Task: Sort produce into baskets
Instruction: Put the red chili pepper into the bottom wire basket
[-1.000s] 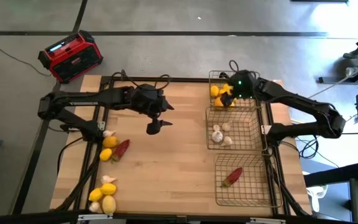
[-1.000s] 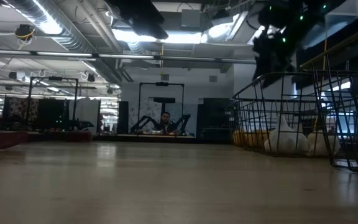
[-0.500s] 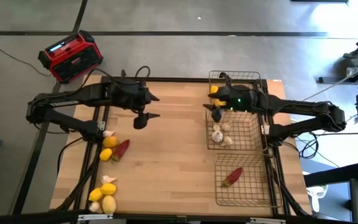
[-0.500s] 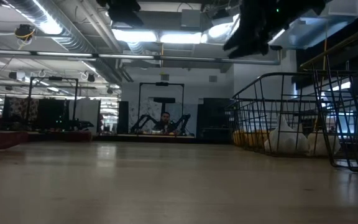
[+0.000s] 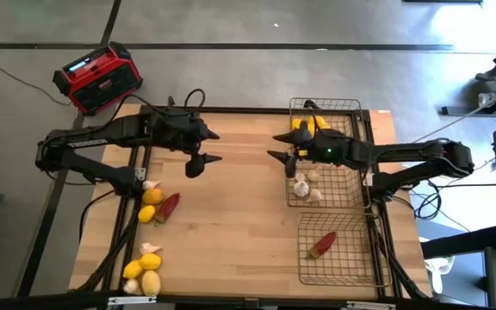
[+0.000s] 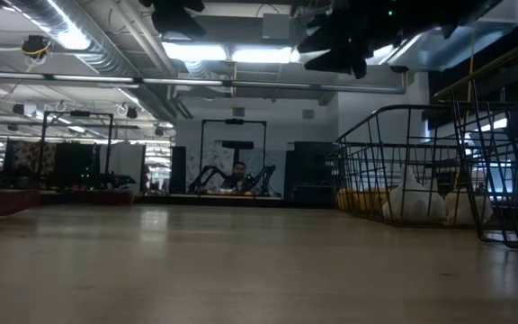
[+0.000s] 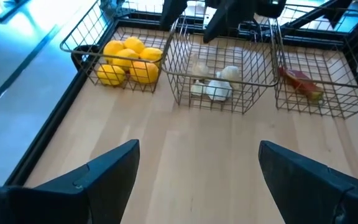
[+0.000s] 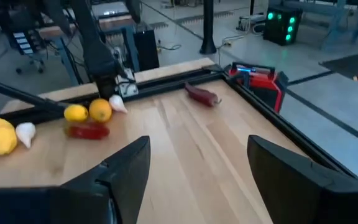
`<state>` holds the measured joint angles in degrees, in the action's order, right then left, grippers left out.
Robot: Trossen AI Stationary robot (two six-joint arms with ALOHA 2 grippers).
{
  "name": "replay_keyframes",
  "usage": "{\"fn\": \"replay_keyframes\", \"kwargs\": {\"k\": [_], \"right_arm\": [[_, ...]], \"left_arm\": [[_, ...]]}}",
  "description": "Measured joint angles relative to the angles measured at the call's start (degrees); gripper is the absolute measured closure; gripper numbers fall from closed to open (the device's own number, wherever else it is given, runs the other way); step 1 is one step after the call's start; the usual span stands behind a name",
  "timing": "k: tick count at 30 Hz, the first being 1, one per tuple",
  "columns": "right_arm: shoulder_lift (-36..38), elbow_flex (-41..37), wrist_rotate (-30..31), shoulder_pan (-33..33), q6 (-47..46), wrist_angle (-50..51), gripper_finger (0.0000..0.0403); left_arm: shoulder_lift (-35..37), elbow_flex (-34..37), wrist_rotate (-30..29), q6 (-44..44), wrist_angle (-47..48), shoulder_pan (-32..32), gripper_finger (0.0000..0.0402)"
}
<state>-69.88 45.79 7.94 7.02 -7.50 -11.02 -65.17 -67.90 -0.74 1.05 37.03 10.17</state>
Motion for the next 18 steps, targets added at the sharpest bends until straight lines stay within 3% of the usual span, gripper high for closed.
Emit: {"fn": "replay_keyframes", "kwargs": {"k": [5, 13, 18], "right_arm": [[-4.2, -0.1, -0.8, -0.7, 1.9, -6.2, 0.0139], [-9.2, 0.0, -7.2, -1.2, 2.1, -14.9, 0.0139], [-12.0, -0.1, -8.3, -4.1, 3.2, -19.6, 0.0139]], "left_arm": [[0.0, 0.0, -2.2, 0.1, 1.7, 0.1, 0.0076], [0.0, 0.0, -13.2, 0.9, 8.6, 1.9, 0.0076], [0.0, 0.0, -18.9, 3.5, 12.9, 5.0, 0.0076]]}}
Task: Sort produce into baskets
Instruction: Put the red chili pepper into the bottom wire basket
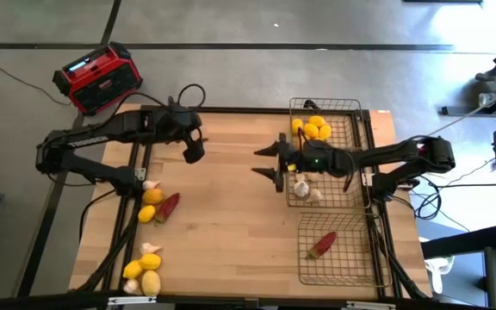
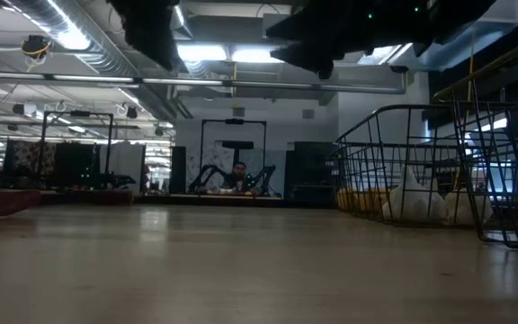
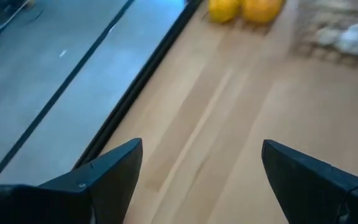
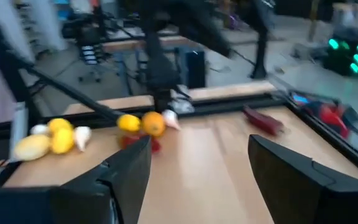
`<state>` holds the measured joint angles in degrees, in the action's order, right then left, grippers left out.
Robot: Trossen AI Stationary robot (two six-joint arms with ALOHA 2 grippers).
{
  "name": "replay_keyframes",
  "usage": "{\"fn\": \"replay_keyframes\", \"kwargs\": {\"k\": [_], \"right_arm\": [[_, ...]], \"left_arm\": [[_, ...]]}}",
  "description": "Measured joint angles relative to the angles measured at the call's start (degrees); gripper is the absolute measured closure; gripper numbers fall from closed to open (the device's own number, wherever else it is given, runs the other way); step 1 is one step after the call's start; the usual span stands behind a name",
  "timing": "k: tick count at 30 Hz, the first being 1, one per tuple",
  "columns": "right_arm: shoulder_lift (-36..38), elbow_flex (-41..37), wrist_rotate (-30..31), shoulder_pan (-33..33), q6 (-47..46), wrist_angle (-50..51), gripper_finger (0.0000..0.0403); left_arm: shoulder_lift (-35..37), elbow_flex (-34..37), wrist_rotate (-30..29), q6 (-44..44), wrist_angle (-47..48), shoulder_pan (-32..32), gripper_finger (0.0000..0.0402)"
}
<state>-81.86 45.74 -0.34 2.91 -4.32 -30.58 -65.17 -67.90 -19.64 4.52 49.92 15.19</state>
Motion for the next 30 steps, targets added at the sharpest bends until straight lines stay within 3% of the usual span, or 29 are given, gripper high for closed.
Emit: {"fn": "replay_keyframes", "kwargs": {"k": [17, 30], "right_arm": [[-5.5, 0.0, -0.3, -3.0, 2.9, -7.0, 0.0139], [-5.6, 0.0, -1.2, -3.4, 3.0, -6.9, 0.0139]], "left_arm": [[-1.2, 8.7, -1.0, 4.3, 0.2, 14.3, 0.0076], [-15.2, 10.1, -2.6, 0.6, 1.2, 24.5, 0.0076]]}}
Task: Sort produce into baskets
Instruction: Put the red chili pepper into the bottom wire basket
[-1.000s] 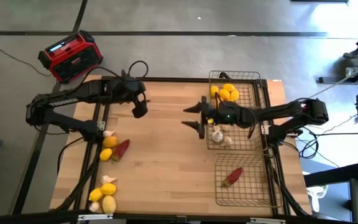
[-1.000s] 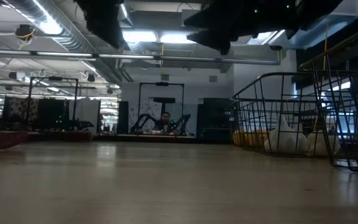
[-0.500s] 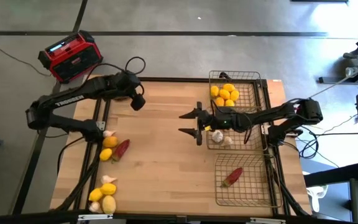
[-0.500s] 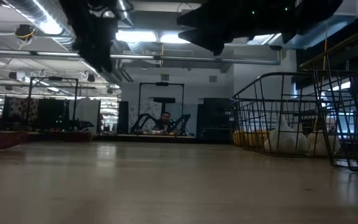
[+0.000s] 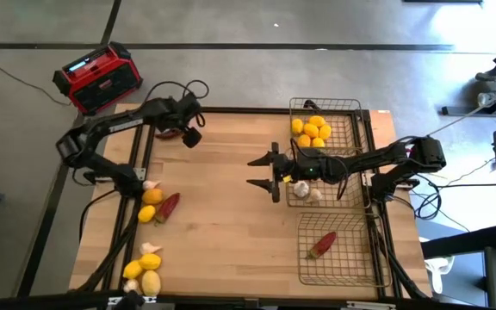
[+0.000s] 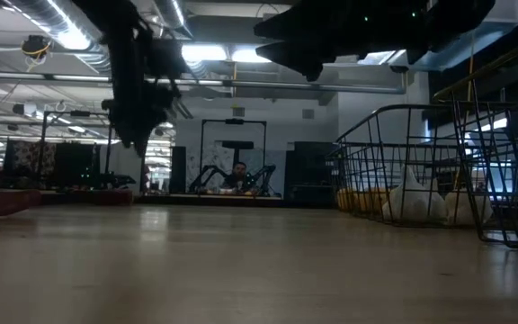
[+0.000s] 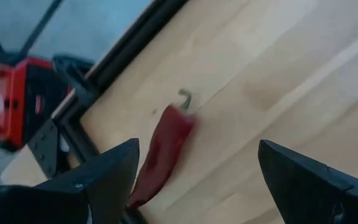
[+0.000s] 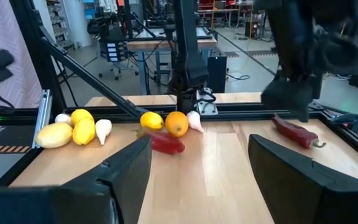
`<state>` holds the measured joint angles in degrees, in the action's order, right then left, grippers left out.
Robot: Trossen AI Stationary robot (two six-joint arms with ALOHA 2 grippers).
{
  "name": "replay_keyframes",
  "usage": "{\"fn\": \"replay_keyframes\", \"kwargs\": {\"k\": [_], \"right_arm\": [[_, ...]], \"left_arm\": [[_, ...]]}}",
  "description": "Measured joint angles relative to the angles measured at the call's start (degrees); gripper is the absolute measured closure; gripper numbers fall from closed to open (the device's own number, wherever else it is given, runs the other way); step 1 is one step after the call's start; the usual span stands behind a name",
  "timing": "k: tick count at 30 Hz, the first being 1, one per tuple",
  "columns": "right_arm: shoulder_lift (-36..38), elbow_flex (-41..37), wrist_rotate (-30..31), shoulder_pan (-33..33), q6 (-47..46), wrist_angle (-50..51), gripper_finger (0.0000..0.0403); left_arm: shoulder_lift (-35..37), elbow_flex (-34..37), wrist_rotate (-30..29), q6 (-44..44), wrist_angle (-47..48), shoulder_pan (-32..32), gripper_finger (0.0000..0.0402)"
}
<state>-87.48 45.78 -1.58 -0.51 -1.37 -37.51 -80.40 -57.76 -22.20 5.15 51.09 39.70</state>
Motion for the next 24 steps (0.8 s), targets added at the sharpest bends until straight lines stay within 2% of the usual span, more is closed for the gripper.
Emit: {"fn": "replay_keyframes", "kwargs": {"k": [8, 24], "right_arm": [[0.0, 0.0, 0.0, 0.0, 0.1, 1.2, 0.0139], [0.0, 0.0, 0.0, 0.0, 0.2, 2.6, 0.0139]], "left_arm": [[-7.2, 0.0, -0.1, -2.8, 3.7, 6.6, 0.0076], [-20.0, 0.0, -0.1, -11.7, -2.0, 10.0, 0.0082]]}}
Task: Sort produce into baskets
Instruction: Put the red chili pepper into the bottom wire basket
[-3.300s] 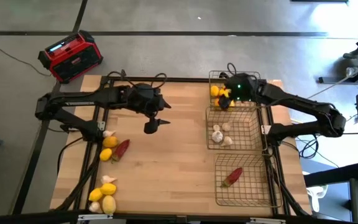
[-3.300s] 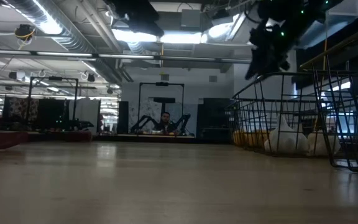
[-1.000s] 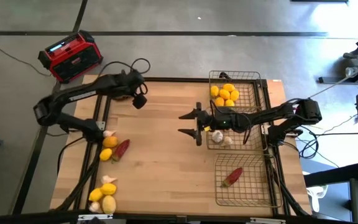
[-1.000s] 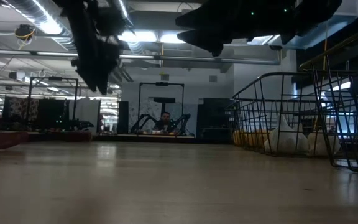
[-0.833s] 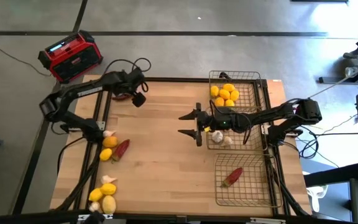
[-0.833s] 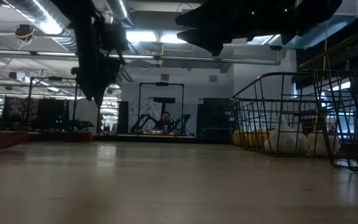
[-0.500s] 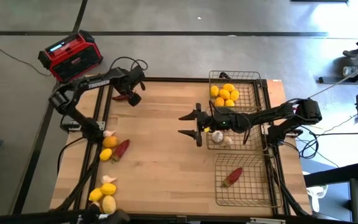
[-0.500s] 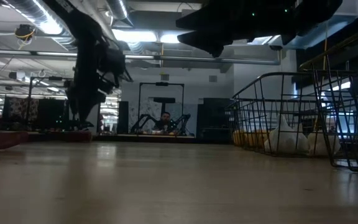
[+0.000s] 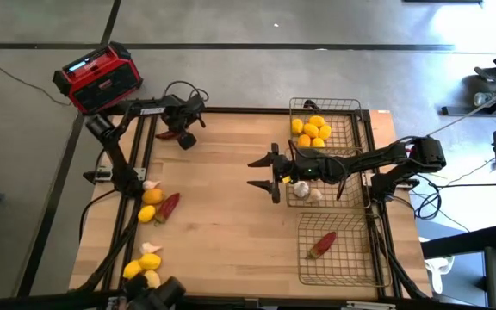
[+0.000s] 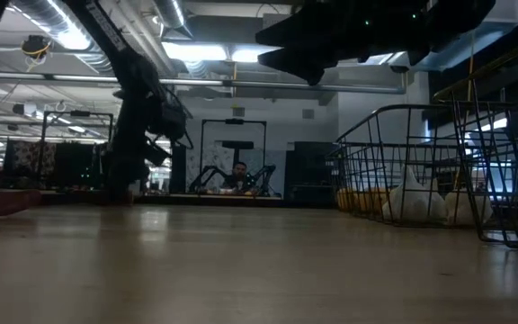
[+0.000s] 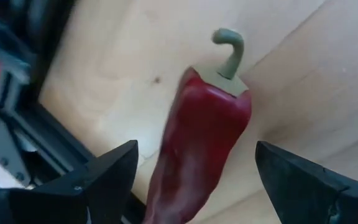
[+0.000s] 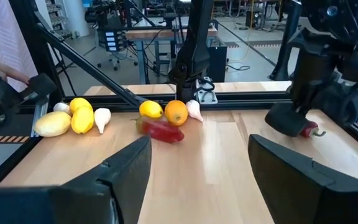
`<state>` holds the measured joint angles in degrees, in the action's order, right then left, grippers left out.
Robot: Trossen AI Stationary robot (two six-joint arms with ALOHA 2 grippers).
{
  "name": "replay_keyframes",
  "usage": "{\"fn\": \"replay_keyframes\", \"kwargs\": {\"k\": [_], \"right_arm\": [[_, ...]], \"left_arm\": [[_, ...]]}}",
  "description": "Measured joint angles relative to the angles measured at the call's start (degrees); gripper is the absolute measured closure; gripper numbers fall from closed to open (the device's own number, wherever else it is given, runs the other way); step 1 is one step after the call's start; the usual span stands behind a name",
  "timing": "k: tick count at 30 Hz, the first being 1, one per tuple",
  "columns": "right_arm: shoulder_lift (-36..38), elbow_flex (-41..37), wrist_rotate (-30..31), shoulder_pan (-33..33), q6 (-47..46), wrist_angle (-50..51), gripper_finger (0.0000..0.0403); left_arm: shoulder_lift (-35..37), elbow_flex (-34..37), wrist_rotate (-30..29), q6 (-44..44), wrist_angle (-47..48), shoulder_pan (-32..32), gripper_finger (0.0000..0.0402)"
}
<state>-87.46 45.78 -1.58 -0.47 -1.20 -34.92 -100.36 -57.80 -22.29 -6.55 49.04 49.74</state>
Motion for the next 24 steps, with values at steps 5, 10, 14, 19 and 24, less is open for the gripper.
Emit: {"fn": "replay_keyframes", "kwargs": {"k": [5, 10, 14, 19, 24], "right_arm": [[0.0, 0.0, 0.0, 0.0, 0.0, 0.0, 0.0139], [0.0, 0.0, 0.0, 0.0, 0.0, 0.1, 0.0139], [0.0, 0.0, 0.0, 0.1, 0.0, 0.0, 0.0139], [0.0, 0.0, 0.0, 0.1, 0.0, 0.0, 0.0139], [0.0, 0.0, 0.0, 0.1, 0.0, 0.0, 0.0139]], "left_arm": [[-1.4, 0.0, 0.2, -1.9, -0.3, 0.1, 0.0129], [-1.5, 0.0, 2.2, -3.1, -0.4, 0.2, 0.0198], [-1.5, 0.0, 2.7, -3.8, -0.5, 0.0, 0.0255], [-1.2, 0.0, 3.6, -6.6, -0.2, -1.9, 0.0287], [1.4, 0.0, 4.3, -6.4, -0.1, -5.2, 0.0269]]}}
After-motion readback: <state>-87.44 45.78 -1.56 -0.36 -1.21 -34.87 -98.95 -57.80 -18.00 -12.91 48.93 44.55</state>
